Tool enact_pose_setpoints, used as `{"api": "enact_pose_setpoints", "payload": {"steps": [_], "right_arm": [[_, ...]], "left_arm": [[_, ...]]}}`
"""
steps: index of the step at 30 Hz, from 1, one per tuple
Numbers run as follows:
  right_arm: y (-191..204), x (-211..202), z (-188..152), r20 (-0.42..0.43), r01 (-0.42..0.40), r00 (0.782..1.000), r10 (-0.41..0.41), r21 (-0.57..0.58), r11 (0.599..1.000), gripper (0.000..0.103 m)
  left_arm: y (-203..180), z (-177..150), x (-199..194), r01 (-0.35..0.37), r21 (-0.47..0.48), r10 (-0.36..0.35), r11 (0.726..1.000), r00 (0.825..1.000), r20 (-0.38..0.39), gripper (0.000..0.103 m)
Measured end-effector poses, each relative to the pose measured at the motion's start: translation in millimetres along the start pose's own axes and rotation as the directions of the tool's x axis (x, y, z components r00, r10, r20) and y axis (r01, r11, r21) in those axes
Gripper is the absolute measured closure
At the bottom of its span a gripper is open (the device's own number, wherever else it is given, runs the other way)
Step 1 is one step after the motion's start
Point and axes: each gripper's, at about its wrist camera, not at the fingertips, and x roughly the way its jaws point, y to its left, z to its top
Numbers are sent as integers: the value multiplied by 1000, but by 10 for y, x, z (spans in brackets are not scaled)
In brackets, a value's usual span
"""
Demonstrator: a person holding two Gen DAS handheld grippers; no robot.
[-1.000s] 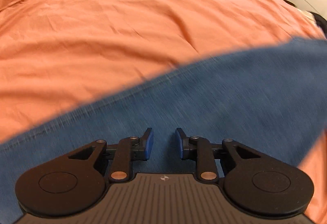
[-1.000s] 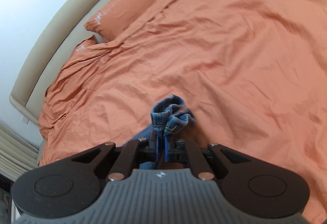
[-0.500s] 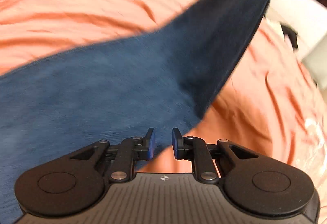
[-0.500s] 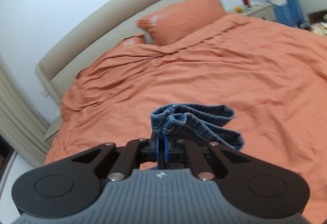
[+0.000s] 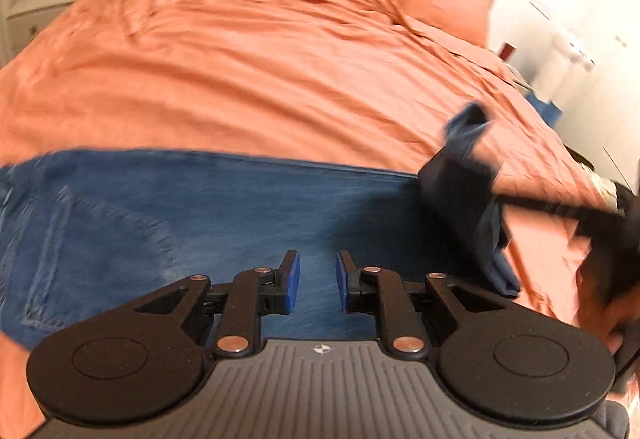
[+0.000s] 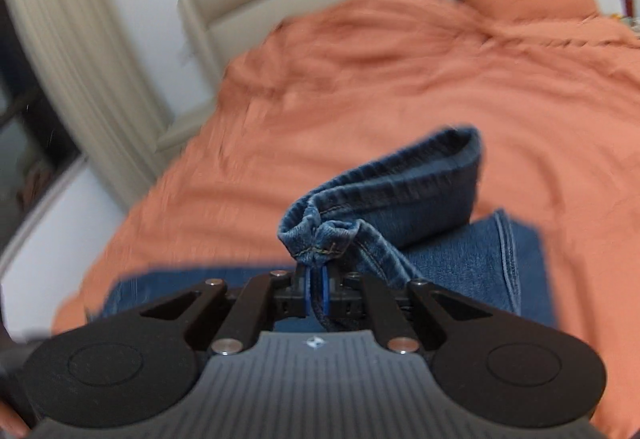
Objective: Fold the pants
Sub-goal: 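Lift the cuff with the right gripper and carry it toward the waistband, then lower the cuff onto the jeans and open the right gripper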
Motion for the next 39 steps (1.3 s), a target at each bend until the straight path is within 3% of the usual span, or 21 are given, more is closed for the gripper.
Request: {"api": "enact_pose_setpoints", "payload": {"steps": [5,8,10,12,14,17,20,22,24,27,29,33,39], "right_arm": [[182,655,-755,-185,33,982,-46,-71,997,103],[180,813,-970,-208,50,976,-65,-73,996,101],[163,833,-968,-207,31,978,-39,-41,999,92],[159,808,-960,-223,-15,975,9,-22,1000,72],[184,760,-939,-241,-57,969,48,-29,998,67],[156,551,-906,-253,-85,965,67,-63,994,67],[-11,222,-833,-218,-75,975,46,-129,989,68],[-173,66,-753,-178,-14,984,-19,-184,983,70],[-429,-47,-674,-141,87,983,-119,-217,972,85],[-805,26,-566,-128,228,956,-264,-240,943,92],[-976,169,-543,-159,260,939,-306,-257,931,94],[-933,441,-571,-209,166,951,-227,-272,948,96],[-446,739,-378,-172,19,982,-73,-294,956,99]], "left_arm": [[262,-144,32,22,-78,-23,997,1000,-19,82],[364,-195,105,66,-121,-70,990,997,-31,78],[426,-221,133,104,-149,-109,983,994,-27,73],[419,-220,203,122,-162,-129,979,991,-31,73],[380,-199,256,131,-161,-138,978,990,-32,73],[332,-172,306,137,-150,-143,979,989,-30,73],[302,-129,380,140,-132,-146,981,989,-31,73],[277,-103,449,125,-127,-129,984,991,-31,73],[254,-87,508,101,-126,-105,987,994,-28,73],[243,-88,576,98,-144,-100,985,995,-8,73],[240,-89,614,105,-158,-105,982,994,7,73],[252,-55,676,111,-167,-112,980,994,4,73],[305,38,601,157,-167,-152,973,987,43,73]]}}
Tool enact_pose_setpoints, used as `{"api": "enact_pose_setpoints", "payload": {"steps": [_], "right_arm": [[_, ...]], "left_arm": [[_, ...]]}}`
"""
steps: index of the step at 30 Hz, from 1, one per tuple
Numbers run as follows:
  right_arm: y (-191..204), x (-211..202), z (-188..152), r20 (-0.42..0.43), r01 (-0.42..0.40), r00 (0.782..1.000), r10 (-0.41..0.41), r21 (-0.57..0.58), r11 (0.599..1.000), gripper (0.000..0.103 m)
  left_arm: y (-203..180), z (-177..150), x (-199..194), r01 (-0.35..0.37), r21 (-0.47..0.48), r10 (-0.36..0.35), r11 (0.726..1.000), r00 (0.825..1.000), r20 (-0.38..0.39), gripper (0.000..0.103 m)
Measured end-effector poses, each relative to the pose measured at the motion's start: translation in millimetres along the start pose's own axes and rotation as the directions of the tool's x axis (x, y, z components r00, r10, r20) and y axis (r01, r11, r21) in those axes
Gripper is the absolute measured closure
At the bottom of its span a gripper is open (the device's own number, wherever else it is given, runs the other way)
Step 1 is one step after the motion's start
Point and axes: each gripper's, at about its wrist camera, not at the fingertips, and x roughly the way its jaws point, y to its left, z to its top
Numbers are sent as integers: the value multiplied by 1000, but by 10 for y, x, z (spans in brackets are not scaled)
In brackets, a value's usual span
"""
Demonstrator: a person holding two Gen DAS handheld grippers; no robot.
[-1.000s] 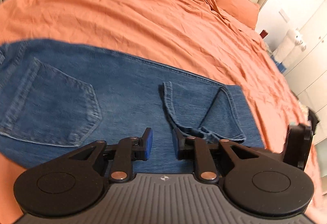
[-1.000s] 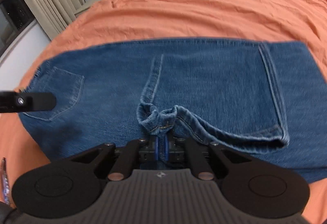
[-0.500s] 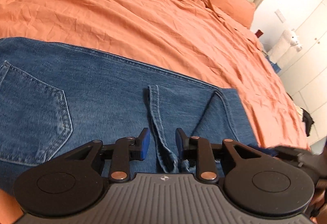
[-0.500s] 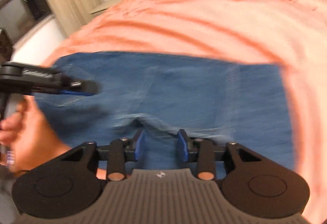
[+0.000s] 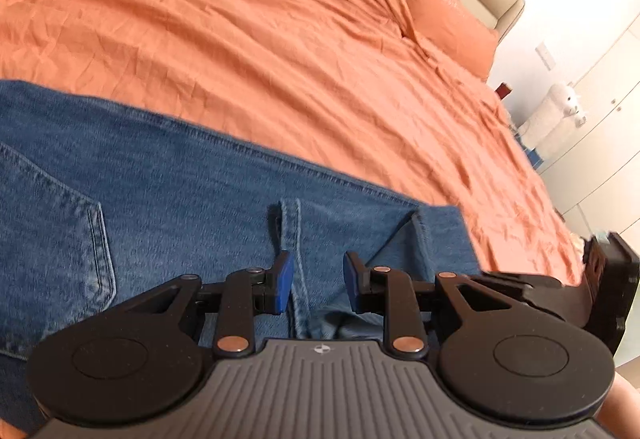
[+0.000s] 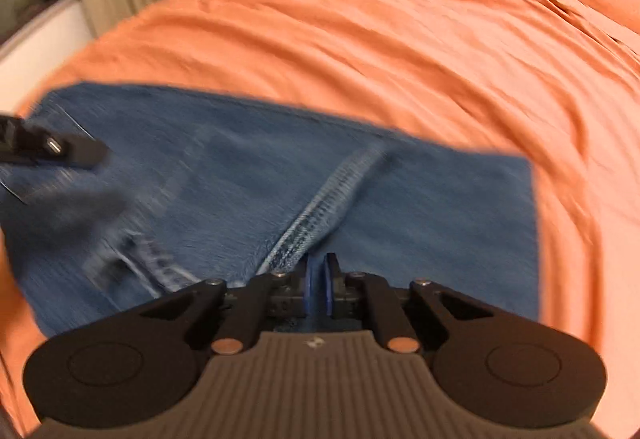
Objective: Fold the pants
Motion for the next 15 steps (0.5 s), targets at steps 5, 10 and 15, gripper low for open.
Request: {"api": "enact_pose_setpoints", "payload": {"steps": [5,10,15], "right_arm": [[169,-11,326,106,-91,991,86,37,995,98],[110,-139,296,136,-43,990,33,67,997,97],[-155,-448,-155,138,62,987,-82,145,988,97]], "left_arm": [[44,51,-9,26,-34,-25,999,1000,9,58],[68,21,175,22,-64,-24,998,999,-27,44],[178,-58,530,9,-131,-18,991,997,-69,36]]}}
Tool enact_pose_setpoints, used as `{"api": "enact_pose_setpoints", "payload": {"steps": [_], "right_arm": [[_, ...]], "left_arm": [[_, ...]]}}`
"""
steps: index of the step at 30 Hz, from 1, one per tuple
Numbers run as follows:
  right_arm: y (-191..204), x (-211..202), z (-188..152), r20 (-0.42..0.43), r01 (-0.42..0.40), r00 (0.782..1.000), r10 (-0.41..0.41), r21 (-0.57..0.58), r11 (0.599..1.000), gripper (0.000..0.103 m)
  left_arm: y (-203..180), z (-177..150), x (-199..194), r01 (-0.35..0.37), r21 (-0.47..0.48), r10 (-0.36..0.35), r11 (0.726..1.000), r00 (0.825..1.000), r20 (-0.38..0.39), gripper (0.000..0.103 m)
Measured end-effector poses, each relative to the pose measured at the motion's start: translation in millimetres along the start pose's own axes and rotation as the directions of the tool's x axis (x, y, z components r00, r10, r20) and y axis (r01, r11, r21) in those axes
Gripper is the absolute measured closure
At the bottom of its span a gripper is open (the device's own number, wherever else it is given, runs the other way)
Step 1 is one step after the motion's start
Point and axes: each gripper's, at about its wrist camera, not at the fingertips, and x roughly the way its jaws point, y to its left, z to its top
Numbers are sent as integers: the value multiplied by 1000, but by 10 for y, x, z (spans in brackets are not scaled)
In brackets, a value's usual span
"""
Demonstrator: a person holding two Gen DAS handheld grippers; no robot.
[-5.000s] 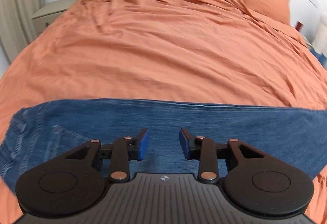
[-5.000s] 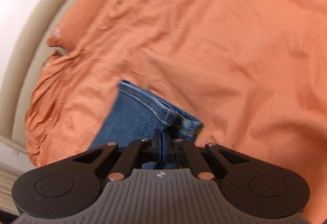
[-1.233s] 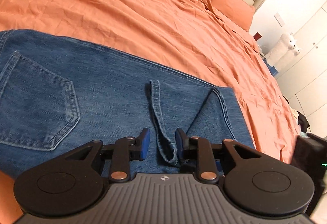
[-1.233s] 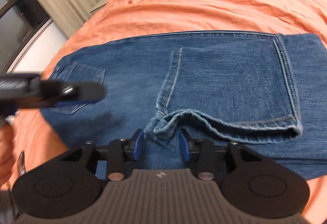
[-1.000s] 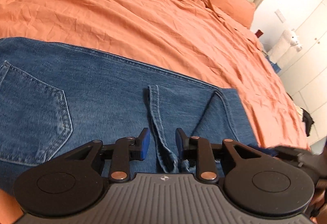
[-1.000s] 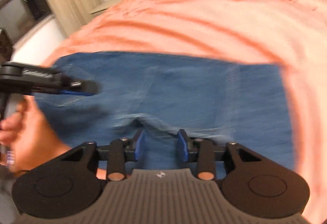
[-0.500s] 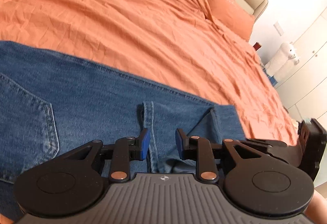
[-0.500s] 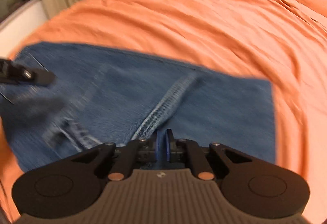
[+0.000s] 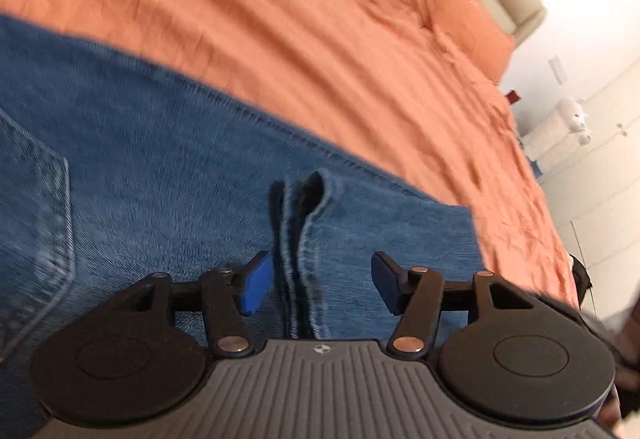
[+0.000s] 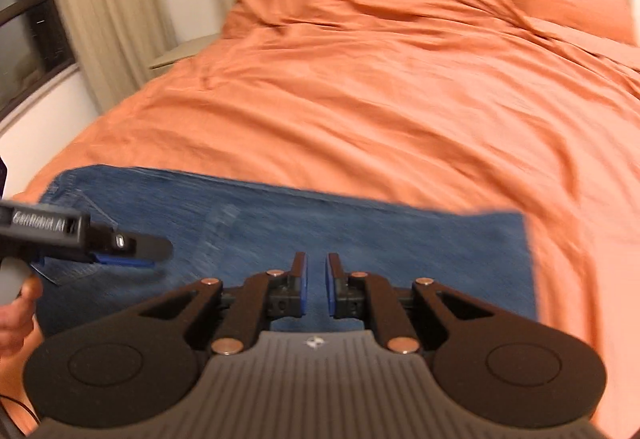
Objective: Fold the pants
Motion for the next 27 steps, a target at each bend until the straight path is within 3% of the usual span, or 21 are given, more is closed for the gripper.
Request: {"api": "enact_pose_setpoints", "payload": {"steps": [3,4,6,8,14,19,23,27], "right_arm": [[-316,-243,-243,2,72,997,-72,65,995,96],[-429,-319,-311,5,98,995,-99,86,991,96],[-627,-446,-456,17,158,987,-161,137,978,95],[-804,-596,-594,22,209,976,-218,205,956,93],[-1015,-791,-883,-2,260,962,-274,326,909,93],[-946,-802,-903,42,215,969,-242,335,917,93],[-761,-684,-837,83,153,980,-182,281,948,93],[-678,-400,-876,20,214,975,-222,195,957,94]], "left_arm": [[89,-13,179,-7,-37,7,999,1000,-3,44],[90,-20,204,-5,-36,6,999,1000,6,51],[57,-40,218,3,-13,-3,1000,1000,12,70],[-21,-49,193,-45,30,43,999,998,41,93],[-509,21,-341,5,183,-36,983,986,164,94],[-547,129,-269,-143,238,111,961,984,143,95],[-329,72,1,-191,222,177,956,981,79,95],[-204,37,131,-200,198,193,959,980,56,94]]}}
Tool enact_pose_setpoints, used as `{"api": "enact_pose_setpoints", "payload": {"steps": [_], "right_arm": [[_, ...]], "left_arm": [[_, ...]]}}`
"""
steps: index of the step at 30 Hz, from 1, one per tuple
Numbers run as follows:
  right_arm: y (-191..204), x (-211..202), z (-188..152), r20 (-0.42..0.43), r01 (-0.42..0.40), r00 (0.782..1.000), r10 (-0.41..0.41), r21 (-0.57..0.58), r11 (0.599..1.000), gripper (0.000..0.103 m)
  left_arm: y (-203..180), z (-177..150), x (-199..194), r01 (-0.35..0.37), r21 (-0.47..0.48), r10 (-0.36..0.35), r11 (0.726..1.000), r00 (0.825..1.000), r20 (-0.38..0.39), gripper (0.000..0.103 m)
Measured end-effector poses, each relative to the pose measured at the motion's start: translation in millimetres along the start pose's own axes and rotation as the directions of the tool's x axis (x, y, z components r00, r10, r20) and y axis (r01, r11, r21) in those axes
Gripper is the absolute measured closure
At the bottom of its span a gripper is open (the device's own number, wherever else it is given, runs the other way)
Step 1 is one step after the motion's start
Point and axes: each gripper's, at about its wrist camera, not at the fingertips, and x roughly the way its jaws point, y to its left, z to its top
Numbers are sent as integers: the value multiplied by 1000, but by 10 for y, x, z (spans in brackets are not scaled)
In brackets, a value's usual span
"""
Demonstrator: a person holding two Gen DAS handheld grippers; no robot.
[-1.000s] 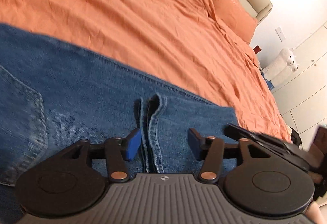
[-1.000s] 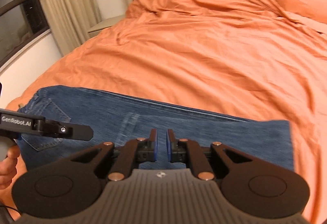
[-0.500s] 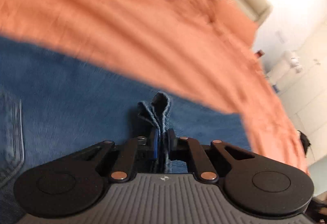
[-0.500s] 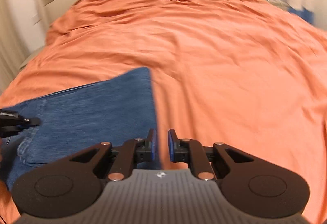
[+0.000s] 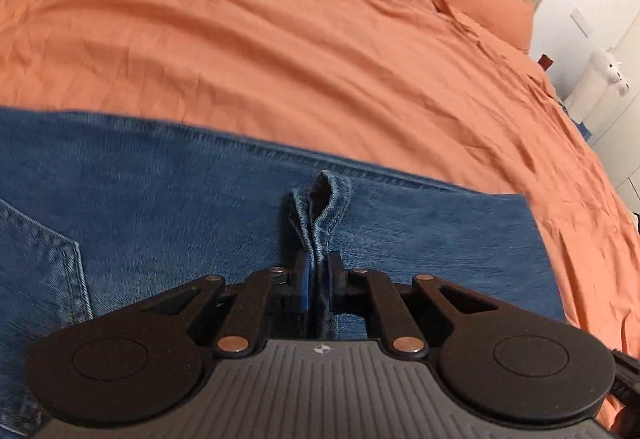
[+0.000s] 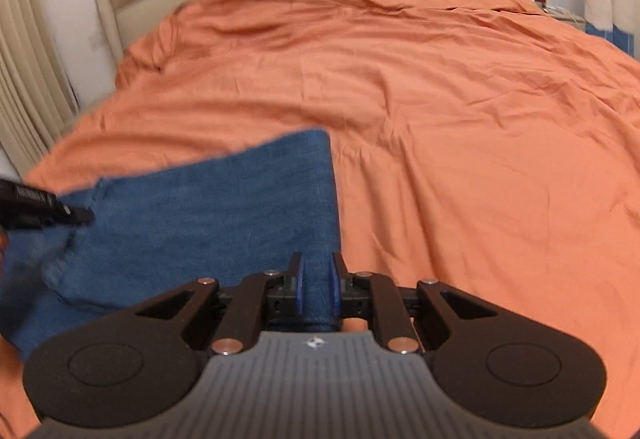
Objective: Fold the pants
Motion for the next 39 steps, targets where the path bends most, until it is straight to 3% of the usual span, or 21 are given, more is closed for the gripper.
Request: {"api": "enact_pose_setpoints", "payload": {"steps": [3,6,7,8,12,16,19,21,25,29,32,37,39], "right_arm": [[-35,201,-104,-72,21,997,-23,-30,999,93],[-63,272,-141,-86,13,996,-16,-39,999,93],[-71,260,-139,-85,13,996,-15,-32,999,93],[-83,233,-139,-81,12,997,-14,-20,1000,93],[-132,21,-83,-32,4,999,-3,28,1000,93],[-90,-52,216,41,-32,999,30,35,999,93],[16,192,540,73,-11,997,13,-32,999,94],[30,436,738,62,-19,998,20,-21,1000,100],[88,855,1024,55,-11,998,14,-44,999,100],[123,1287,1102,-11,15,1000,-16,-78,997,103],[80,1515,1029,-54,61,996,-66,-100,993,103],[97,1532,1020,-65,88,993,-97,-134,987,103],[145,1411,1076,-52,96,993,-105,-157,983,103]], "left_arm": [[17,-31,155,-22,20,22,1000,999,-36,94],[15,-44,184,-30,20,31,999,999,-42,93],[-1,-43,166,-37,30,38,999,998,-42,88],[-24,-40,140,-52,46,54,998,998,-41,83],[-81,-21,-42,-73,106,75,992,997,-15,81],[-126,115,-232,-22,109,15,994,998,56,80],[-224,231,-231,-7,114,-4,993,995,97,80],[-281,295,-119,-5,114,-7,993,995,102,80],[-200,330,134,-5,73,-2,997,996,90,88],[-69,331,289,-26,51,22,998,997,76,97],[8,336,358,-28,42,26,999,999,45,97],[-9,323,248,-35,63,33,997,999,29,97],[28,315,91,-37,67,34,997,999,40,91]]}}
